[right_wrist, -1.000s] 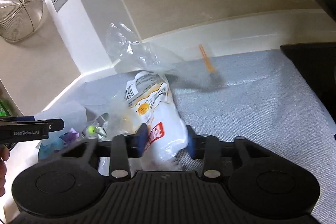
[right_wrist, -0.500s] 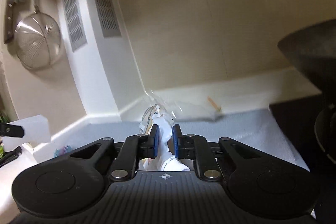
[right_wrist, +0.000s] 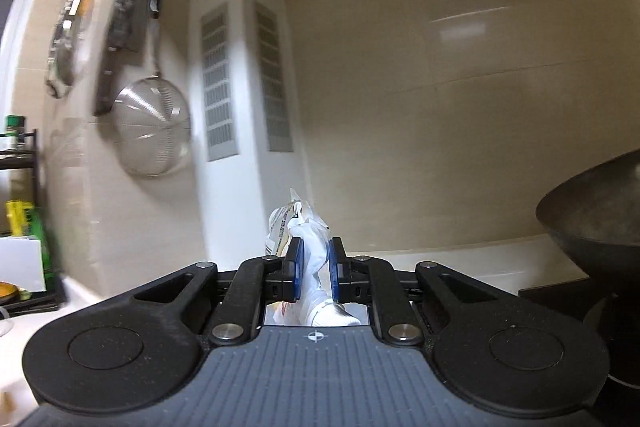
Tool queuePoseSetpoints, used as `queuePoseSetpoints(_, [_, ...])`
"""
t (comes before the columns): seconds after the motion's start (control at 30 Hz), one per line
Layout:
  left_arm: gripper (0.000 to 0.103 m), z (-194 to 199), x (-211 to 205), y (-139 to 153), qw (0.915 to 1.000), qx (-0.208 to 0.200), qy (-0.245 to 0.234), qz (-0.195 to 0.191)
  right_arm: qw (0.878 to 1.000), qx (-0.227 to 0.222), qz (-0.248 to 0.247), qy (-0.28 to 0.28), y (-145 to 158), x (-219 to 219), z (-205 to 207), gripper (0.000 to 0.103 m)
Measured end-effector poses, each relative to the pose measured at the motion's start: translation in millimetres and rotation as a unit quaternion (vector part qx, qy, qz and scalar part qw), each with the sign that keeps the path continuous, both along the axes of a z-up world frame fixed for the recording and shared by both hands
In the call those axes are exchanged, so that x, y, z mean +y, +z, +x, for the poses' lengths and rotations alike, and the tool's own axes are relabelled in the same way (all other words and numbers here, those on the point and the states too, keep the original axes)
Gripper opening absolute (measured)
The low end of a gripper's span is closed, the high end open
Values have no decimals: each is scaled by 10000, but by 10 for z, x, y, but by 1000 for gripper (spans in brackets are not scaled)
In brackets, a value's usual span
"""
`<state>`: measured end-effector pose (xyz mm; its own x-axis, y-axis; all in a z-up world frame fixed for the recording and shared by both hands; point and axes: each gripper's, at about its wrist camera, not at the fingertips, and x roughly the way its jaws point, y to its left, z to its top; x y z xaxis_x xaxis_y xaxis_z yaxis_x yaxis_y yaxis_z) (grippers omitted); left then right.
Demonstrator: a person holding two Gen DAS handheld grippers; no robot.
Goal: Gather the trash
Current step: 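Carry the clear box and white snack bag down over the trash bin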
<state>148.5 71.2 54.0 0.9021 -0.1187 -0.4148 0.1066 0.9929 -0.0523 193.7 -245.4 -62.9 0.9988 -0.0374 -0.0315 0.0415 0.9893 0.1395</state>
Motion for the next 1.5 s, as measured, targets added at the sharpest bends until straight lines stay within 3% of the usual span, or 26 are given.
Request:
queuePoseSetpoints(0.27, [73, -758, 143, -229, 9999, 82, 117, 82, 9985, -85, -346, 414, 277, 161, -782, 15])
queuePoseSetpoints(0.47, [73, -1260, 233, -484, 9993, 358, 99, 45, 9957, -52, -549, 739, 380, 273, -1306, 15])
queuePoseSetpoints(0.83, [73, -1936, 321, -883, 9974, 699, 39, 188, 9841, 195, -787, 1578, 349, 533, -2210, 14])
queuePoseSetpoints(1.2, [73, -2184, 360, -1327, 9933, 1133, 46, 232, 9593, 1182, -964, 2378, 9, 969, -2558, 15])
queuePoseSetpoints(1.5, [73, -2210, 354, -1857, 9863, 1596, 56, 411, 9340, 2190, -1169, 2571, -591, 1211, -2464, 15])
